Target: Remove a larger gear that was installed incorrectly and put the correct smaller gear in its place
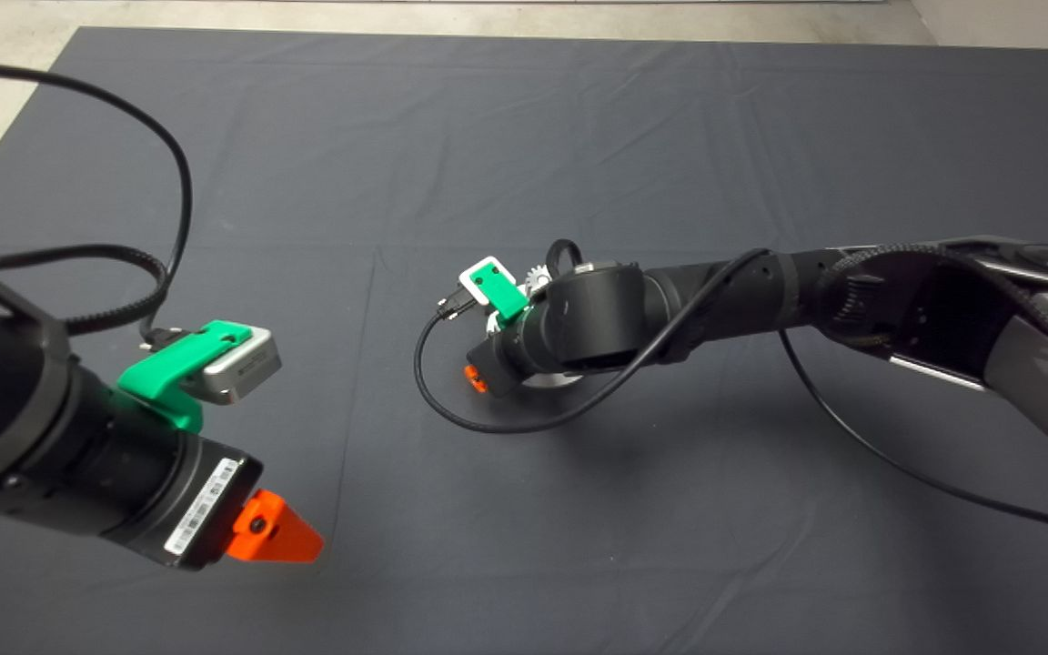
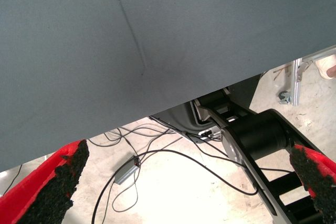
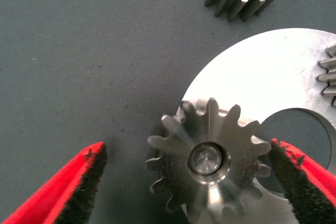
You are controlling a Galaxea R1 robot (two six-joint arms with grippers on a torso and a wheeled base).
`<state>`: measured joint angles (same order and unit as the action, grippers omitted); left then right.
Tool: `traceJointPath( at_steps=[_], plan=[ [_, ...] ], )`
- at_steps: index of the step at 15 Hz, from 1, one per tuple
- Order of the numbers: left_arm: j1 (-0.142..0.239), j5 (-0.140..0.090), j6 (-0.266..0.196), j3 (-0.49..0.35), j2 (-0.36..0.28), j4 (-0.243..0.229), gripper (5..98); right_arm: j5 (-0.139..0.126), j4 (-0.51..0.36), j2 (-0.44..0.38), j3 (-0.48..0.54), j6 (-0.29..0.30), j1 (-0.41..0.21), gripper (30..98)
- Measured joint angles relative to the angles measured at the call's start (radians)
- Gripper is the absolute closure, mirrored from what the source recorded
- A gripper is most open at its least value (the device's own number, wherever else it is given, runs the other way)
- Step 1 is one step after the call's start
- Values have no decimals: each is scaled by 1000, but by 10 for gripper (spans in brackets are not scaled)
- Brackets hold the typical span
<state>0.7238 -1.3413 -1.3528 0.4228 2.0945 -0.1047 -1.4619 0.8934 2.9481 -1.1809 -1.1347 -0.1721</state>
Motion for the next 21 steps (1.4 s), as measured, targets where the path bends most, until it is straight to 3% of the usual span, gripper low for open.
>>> traceJointPath(
  at_steps=[14,21],
  plan=[
    [0,0,0,0,0,0,53,1,8,15,-27,0,0,490],
    [0,0,0,0,0,0,53,1,8,15,-28,0,2,587]
  ],
)
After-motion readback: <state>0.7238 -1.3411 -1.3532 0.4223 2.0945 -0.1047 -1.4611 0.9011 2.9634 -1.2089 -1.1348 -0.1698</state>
